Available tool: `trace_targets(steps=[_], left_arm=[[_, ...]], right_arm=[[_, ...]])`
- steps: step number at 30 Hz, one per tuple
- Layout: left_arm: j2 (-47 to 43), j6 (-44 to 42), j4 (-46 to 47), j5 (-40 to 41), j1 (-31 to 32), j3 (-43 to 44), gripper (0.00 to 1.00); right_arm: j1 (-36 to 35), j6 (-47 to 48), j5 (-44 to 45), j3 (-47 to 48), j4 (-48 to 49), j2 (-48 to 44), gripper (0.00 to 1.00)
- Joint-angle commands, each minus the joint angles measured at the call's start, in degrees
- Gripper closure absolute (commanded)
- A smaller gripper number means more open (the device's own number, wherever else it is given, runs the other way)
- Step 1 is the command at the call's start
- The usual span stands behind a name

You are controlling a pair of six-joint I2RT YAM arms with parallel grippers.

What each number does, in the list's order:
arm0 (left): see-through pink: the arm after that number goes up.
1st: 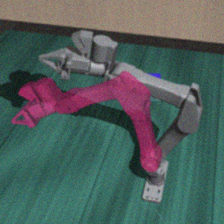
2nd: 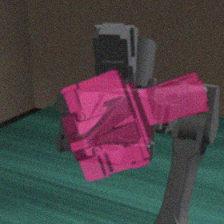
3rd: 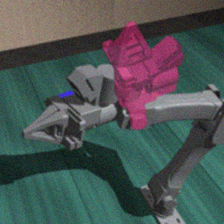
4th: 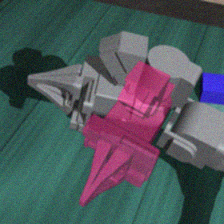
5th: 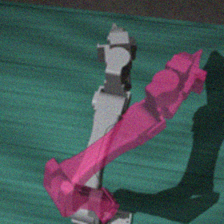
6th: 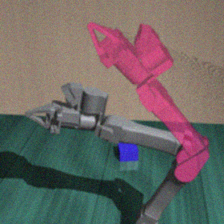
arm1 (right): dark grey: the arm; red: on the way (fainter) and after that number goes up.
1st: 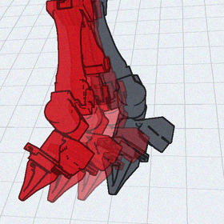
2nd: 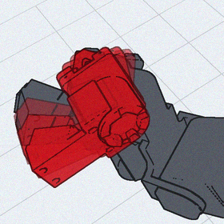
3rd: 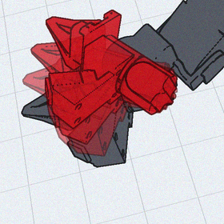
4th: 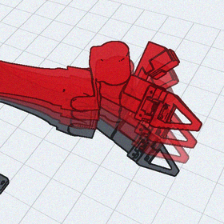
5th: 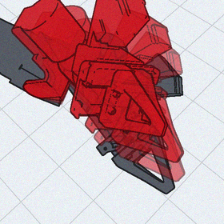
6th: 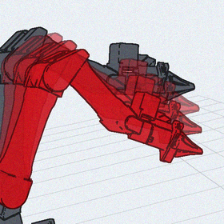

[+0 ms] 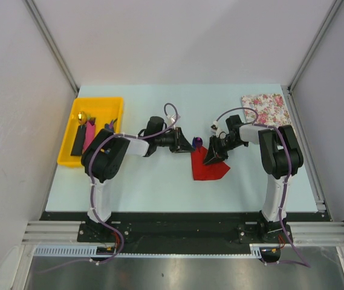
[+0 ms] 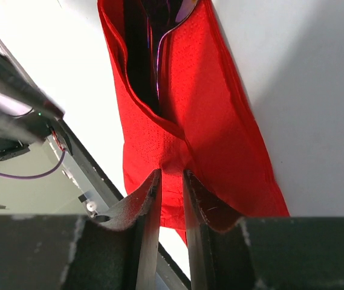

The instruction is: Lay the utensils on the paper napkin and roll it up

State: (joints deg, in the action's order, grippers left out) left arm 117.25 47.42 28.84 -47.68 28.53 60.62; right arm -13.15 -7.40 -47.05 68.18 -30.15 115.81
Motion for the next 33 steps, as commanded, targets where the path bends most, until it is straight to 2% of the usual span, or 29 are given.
trace_targets(steps=[1,6,18,25,33], left_arm=[[1.1,0.6,0.4,2.9,-0.3,0.6,0.81],[3.2,0.7,2.6,0.5,1.3,0.8,0.87],[8.0,3.2,5.1,0.7,4.1,2.4,0.88],[8.5,2.5,4.2,0.8,4.5,2.2,0.88],[7.8,1.1,2.4,1.7,4.4,1.8,0.88]], right_arm=[[0.2,2.8,6.7,-1.8,-2.5,-0.7,0.74],[0.2,2.8,6.4,-2.2,-2.5,-1.0,0.74],[0.7,3.4,5.2,-2.3,-3.6,-2.5,0.73],[0.8,3.2,0.4,-1.5,-3.0,-6.6,0.71],[0.5,-1.6,-5.9,-0.2,0.7,-8.0,0.68]])
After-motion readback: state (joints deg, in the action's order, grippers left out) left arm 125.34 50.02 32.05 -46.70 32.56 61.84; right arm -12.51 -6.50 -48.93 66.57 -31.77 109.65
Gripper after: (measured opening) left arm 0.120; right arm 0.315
